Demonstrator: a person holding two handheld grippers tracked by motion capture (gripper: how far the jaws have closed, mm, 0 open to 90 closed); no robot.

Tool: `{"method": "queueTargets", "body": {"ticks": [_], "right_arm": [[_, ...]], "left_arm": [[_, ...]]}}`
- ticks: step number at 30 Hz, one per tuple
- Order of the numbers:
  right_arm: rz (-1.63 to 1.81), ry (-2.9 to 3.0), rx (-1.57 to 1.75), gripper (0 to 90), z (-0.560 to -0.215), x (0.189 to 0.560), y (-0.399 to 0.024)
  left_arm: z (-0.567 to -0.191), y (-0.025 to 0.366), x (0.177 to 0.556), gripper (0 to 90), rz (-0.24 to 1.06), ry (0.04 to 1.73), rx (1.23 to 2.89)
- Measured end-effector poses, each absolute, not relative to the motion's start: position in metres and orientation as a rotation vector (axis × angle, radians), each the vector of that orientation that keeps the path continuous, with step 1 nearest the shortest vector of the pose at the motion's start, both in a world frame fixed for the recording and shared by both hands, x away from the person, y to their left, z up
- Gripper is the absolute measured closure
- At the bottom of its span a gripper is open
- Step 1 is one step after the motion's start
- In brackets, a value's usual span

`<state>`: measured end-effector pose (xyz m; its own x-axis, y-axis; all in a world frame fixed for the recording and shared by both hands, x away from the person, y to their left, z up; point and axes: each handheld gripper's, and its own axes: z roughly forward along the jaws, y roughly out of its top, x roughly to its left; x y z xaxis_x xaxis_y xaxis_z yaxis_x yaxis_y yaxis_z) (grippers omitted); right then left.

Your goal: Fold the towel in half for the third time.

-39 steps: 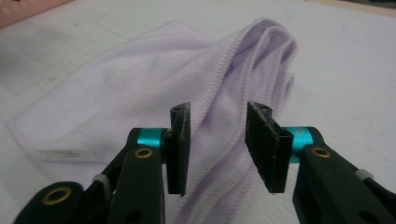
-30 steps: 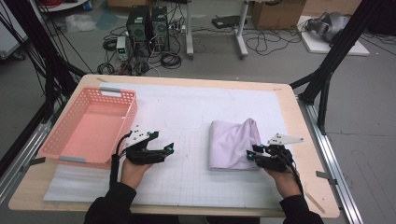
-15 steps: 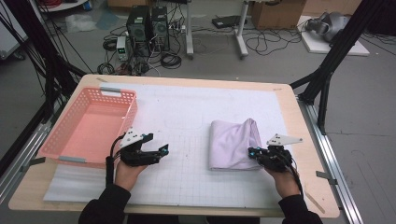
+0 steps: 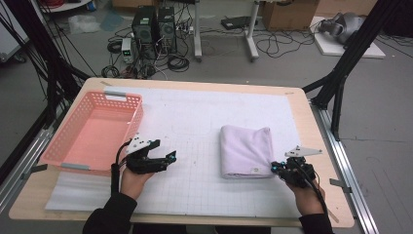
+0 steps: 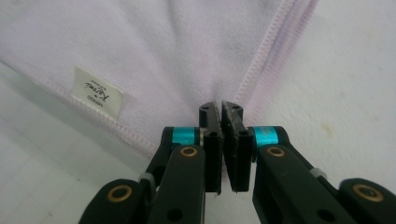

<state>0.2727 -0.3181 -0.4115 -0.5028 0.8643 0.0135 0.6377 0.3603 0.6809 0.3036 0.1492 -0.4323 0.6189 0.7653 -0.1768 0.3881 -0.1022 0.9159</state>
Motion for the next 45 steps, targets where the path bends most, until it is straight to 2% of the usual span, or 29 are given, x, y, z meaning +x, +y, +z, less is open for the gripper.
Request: {"method": "queueTargets", "body": {"ticks": [3, 6, 8, 14, 22, 26, 28, 32, 33, 36, 39, 40, 41, 43, 45], "right_arm": [[0.905, 2.305, 1.384, 84.4, -0.416, 0.274, -0.321], [0.952, 2.249, 1.382, 66.4, -0.405, 0.275, -0.324], [1.05, 2.176, 1.339, 60.8, -0.394, 0.279, -0.326], [1.14, 2.137, 1.187, 52.6, -0.386, 0.318, -0.308], [1.044, 2.215, 1.152, 50.8, -0.399, 0.382, -0.271], [0.918, 2.277, 1.16, 53.8, -0.411, 0.403, -0.259], [0.875, 2.295, 1.168, 60.4, -0.417, 0.41, -0.252], [0.838, 2.295, 1.141, 86.2, -0.423, 0.418, -0.239], [0.825, 2.285, 1.114, 87.4, -0.424, 0.418, -0.235], [0.969, 2.262, 1.07, 88.0, -0.422, 0.417, -0.227], [0.973, 2.255, 1.032, 85.7, -0.422, 0.417, -0.224], [0.975, 2.235, 1.056, 76.3, -0.422, 0.417, -0.227], [0.966, 2.187, 1.087, 63.2, -0.42, 0.416, -0.231], [0.952, 2.119, 1.172, 63.4, -0.414, 0.413, -0.243], [0.942, 2.072, 1.203, 67.8, -0.41, 0.406, -0.258]], "left_arm": [[-0.432, 0.149, 0.303, 20.3, 0.416, 0.954, 1.716], [-0.432, 0.149, 0.303, 20.3, 0.42, 0.961, 1.71], [-0.432, 0.149, 0.304, 20.3, 0.419, 0.96, 1.715], [-0.433, 0.149, 0.304, 20.3, 0.408, 0.961, 1.714], [-0.434, 0.147, 0.305, 20.3, 0.397, 0.958, 1.718], [-0.434, 0.146, 0.305, 20.3, 0.391, 0.953, 1.724], [-0.435, 0.145, 0.306, 20.3, 0.389, 0.956, 1.721], [-0.435, 0.145, 0.306, 20.3, 0.384, 0.953, 1.729], [-0.436, 0.145, 0.306, 20.3, 0.382, 0.952, 1.729], [-0.436, 0.144, 0.306, 20.3, 0.382, 0.955, 1.727], [-0.435, 0.144, 0.306, 20.3, 0.38, 0.956, 1.727], [-0.435, 0.144, 0.306, 20.3, 0.379, 0.955, 1.726], [-0.435, 0.144, 0.306, 20.3, 0.382, 0.952, 1.73], [-0.435, 0.144, 0.306, 20.3, 0.38, 0.959, 1.726], [-0.435, 0.144, 0.306, 20.3, 0.381, 0.959, 1.728]]}}
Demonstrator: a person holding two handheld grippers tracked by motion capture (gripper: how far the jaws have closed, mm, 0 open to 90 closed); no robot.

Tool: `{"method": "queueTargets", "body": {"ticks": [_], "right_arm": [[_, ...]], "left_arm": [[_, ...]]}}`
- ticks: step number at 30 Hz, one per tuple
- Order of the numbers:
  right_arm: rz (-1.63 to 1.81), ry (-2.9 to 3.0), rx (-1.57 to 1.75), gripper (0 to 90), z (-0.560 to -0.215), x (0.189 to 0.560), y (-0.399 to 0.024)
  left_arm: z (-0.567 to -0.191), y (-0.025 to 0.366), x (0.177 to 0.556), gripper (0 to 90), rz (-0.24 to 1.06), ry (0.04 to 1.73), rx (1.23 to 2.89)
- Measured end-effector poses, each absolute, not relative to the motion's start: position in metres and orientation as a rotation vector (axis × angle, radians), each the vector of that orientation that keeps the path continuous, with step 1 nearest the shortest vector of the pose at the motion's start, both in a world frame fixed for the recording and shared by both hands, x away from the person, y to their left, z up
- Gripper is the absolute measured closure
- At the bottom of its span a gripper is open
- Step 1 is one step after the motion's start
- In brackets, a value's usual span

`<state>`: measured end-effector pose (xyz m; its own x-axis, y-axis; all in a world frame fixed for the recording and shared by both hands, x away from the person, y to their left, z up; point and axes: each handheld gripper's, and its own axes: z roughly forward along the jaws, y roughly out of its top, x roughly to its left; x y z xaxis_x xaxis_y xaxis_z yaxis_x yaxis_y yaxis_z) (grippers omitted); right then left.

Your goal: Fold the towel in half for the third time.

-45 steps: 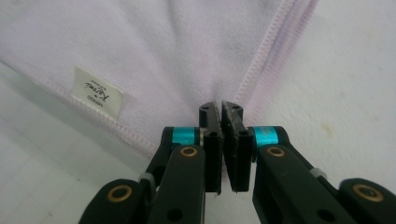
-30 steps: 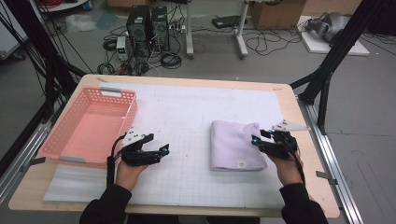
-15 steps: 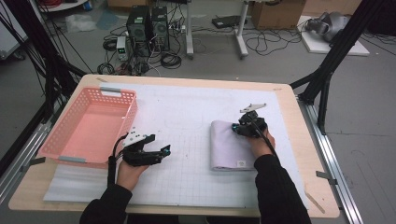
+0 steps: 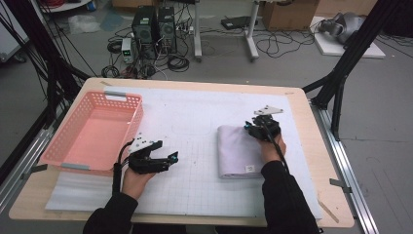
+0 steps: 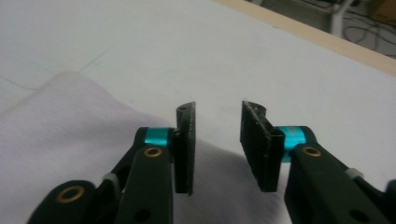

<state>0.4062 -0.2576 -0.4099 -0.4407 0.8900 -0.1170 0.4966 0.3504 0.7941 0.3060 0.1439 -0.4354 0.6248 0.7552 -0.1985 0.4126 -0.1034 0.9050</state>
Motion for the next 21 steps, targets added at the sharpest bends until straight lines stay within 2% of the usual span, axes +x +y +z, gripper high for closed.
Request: {"method": "queueTargets", "body": {"ticks": [6, 8, 13, 18, 21], "right_arm": [[0.766, 2.072, 1.262, 72.8, -0.422, 0.396, -0.288], [0.8, 2.04, 1.329, 68.0, -0.426, 0.396, -0.297], [0.922, 1.985, 1.3, 65.9, -0.417, 0.385, -0.302], [1.06, 2.021, 1.224, 58.7, -0.407, 0.359, -0.309], [0.993, 2.112, 1.2, 56.9, -0.415, 0.343, -0.309]], "left_arm": [[-0.436, 0.141, 0.305, 20.3, 0.38, 0.956, 1.734], [-0.436, 0.141, 0.305, 20.3, 0.38, 0.954, 1.733], [-0.437, 0.141, 0.306, 20.3, 0.379, 0.958, 1.734], [-0.436, 0.141, 0.306, 20.3, 0.38, 0.959, 1.727], [-0.435, 0.142, 0.307, 20.3, 0.384, 0.96, 1.724]]}}
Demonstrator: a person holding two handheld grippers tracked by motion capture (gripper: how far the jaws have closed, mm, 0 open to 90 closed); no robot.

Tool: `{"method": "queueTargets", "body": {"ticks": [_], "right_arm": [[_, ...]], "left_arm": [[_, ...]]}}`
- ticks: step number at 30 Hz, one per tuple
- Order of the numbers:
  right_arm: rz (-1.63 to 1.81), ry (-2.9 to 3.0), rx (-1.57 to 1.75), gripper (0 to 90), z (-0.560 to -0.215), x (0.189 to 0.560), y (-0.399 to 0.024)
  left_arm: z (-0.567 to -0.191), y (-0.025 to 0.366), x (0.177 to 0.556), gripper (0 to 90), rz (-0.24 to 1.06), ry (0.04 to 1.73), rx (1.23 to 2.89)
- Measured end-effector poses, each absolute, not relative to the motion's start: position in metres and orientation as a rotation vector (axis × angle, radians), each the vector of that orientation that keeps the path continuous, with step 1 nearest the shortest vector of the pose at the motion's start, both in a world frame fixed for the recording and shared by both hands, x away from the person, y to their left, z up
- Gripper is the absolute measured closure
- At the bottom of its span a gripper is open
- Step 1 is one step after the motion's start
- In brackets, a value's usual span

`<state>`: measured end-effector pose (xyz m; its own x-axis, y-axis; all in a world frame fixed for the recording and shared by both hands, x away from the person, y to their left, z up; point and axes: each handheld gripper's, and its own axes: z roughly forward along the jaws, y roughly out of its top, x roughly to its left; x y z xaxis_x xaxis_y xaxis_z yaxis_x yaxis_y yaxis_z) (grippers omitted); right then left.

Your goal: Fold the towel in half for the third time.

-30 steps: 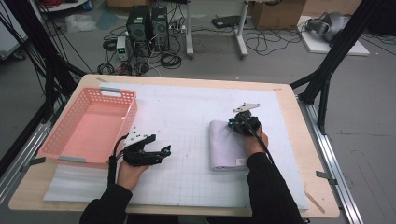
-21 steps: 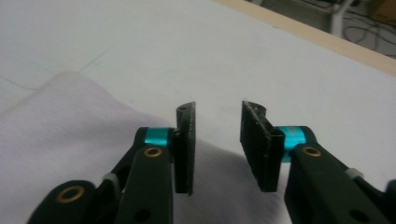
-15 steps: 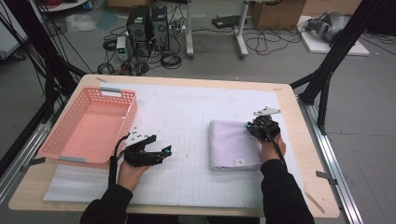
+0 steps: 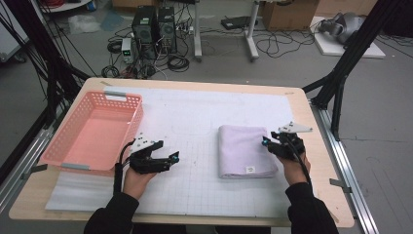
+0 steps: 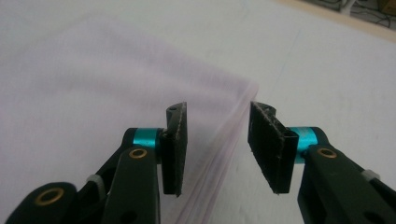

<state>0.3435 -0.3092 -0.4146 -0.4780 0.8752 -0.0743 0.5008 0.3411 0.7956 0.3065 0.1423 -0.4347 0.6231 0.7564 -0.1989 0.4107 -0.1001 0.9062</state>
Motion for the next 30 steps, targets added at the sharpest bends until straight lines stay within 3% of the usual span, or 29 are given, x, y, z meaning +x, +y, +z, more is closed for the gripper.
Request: {"method": "queueTargets", "body": {"ticks": [8, 16, 20, 30], "right_arm": [[0.962, 2.089, 1.327, 55.7, -0.43, 0.321, -0.328], [1.121, 1.962, 1.284, 41.0, -0.402, 0.284, -0.347], [1.176, 1.915, 1.212, 27.7, -0.394, 0.266, -0.352], [1.251, 1.864, 1.18, 17.6, -0.397, 0.261, -0.355]], "left_arm": [[-0.431, 0.146, 0.306, 19.0, 0.394, 0.958, 1.699], [-0.425, 0.152, 0.304, 17.9, 0.415, 0.932, 1.67], [-0.421, 0.155, 0.302, 17.9, 0.451, 0.908, 1.659], [-0.416, 0.158, 0.3, 17.9, 0.443, 0.849, 1.651]]}}
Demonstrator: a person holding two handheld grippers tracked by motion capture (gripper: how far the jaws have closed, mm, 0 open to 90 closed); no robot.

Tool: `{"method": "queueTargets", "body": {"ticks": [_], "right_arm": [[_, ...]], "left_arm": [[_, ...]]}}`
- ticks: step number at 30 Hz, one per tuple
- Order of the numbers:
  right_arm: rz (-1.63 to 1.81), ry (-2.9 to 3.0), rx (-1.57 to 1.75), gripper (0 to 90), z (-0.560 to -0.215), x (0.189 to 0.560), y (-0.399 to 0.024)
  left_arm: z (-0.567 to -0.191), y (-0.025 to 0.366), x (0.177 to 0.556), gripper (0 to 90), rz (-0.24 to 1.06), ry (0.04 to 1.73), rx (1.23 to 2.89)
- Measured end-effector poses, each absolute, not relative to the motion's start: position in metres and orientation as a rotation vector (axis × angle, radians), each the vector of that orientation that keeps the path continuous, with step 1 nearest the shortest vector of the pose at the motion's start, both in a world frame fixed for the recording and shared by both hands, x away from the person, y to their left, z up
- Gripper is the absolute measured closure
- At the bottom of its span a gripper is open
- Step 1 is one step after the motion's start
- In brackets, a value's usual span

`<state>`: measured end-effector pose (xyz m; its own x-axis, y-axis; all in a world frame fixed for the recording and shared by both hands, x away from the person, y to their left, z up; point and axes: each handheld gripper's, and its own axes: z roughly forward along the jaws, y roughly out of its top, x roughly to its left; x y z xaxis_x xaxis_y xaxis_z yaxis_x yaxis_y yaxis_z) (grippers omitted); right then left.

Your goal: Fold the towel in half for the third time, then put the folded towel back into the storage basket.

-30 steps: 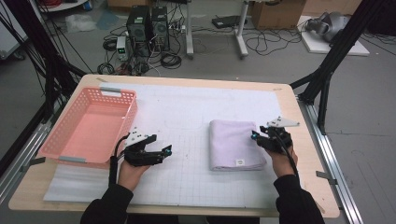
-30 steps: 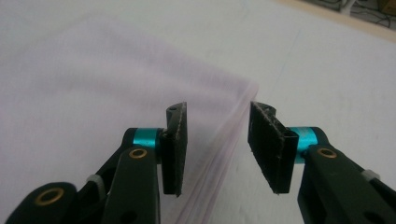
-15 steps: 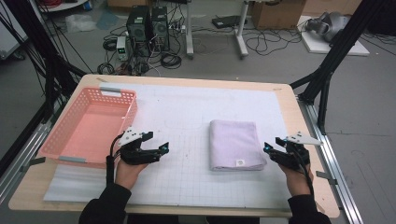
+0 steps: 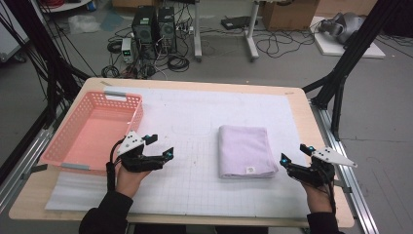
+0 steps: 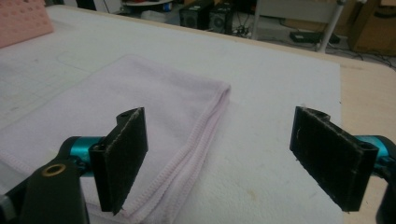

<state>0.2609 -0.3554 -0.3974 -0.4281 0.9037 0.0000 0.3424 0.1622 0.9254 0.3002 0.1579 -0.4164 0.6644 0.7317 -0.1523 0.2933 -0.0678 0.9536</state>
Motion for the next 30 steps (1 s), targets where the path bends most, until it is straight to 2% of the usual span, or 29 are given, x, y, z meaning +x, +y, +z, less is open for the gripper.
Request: {"method": "queueTargets", "body": {"ticks": [23, 30], "right_arm": [[1.21, 1.843, 1.179, 17.5, -0.397, 0.26, -0.359], [1.195, 1.857, 1.186, 17.5, -0.398, 0.26, -0.36]], "left_arm": [[-0.418, 0.154, 0.303, 18.1, 0.409, 0.898, 1.646], [-0.419, 0.133, 0.309, 18.5, 0.369, 0.905, 1.707]]}}
